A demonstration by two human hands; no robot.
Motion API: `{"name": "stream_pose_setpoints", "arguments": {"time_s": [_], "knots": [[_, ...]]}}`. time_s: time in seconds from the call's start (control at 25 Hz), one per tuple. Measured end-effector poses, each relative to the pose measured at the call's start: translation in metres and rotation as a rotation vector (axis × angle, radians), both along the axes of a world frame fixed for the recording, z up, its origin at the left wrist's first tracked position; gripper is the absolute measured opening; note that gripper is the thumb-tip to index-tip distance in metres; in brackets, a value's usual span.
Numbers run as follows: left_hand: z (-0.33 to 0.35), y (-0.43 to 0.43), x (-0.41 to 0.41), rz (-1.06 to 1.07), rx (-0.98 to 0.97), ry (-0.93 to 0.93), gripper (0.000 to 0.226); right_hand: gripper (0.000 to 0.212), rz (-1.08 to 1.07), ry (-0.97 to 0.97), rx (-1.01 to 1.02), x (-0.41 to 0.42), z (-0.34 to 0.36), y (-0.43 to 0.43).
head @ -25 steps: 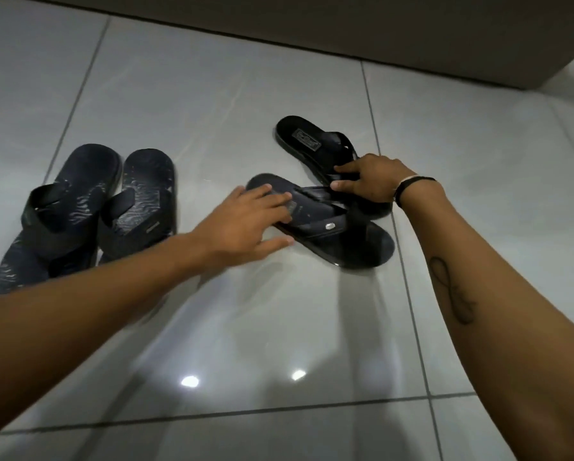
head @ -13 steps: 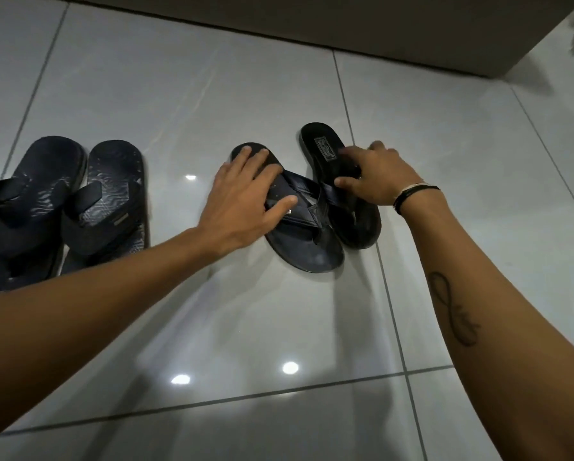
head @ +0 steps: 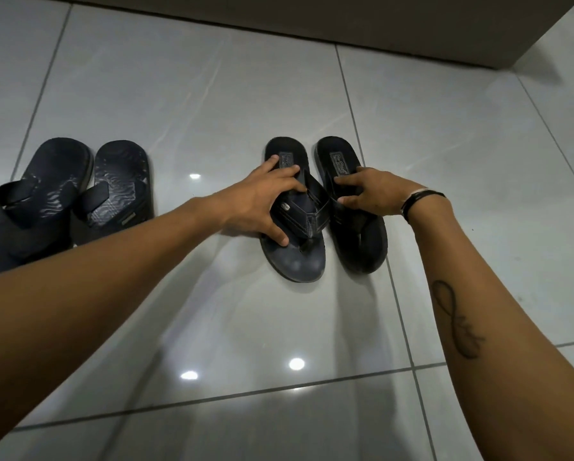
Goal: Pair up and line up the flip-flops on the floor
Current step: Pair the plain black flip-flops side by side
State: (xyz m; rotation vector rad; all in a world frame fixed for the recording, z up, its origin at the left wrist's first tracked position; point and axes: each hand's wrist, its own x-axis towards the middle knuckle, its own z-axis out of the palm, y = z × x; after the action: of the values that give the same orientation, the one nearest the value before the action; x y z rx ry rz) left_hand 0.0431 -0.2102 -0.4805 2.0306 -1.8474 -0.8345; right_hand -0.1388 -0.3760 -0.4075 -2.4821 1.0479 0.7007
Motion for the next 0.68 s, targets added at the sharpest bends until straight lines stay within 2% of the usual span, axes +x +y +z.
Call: {"name": "stream_pose_setpoints", "arguments": {"time_s": [0.32,0.44,0.48,0.56,0.68], "knots": [[0.004,-0.009,0.001,-0.045,0.015,-0.007,0.117,0.061,-0.033,0.011,-0.010,-0.010,-0.001,0.013],[0.005,0.006,0.000,-0.004,-0.052,0.004,0.133,0.065,0.007,0.050,-0.089,-0.010,0.006,0.020],[0.007,0.013,0.001,0.009,-0.090,0.014,0.139,0.067,0.015,-0.003,-0.168,-0.006,0.011,0.024],[0.017,0.033,0.011,0.019,-0.158,-0.010,0.140,0.078,0.041,-0.229,-0.285,0.014,0.021,0.040],[0.042,0.069,0.047,0.046,-0.154,-0.143,0.138,0.110,0.272,-0.442,-0.120,0.065,0.029,0.083]]}}
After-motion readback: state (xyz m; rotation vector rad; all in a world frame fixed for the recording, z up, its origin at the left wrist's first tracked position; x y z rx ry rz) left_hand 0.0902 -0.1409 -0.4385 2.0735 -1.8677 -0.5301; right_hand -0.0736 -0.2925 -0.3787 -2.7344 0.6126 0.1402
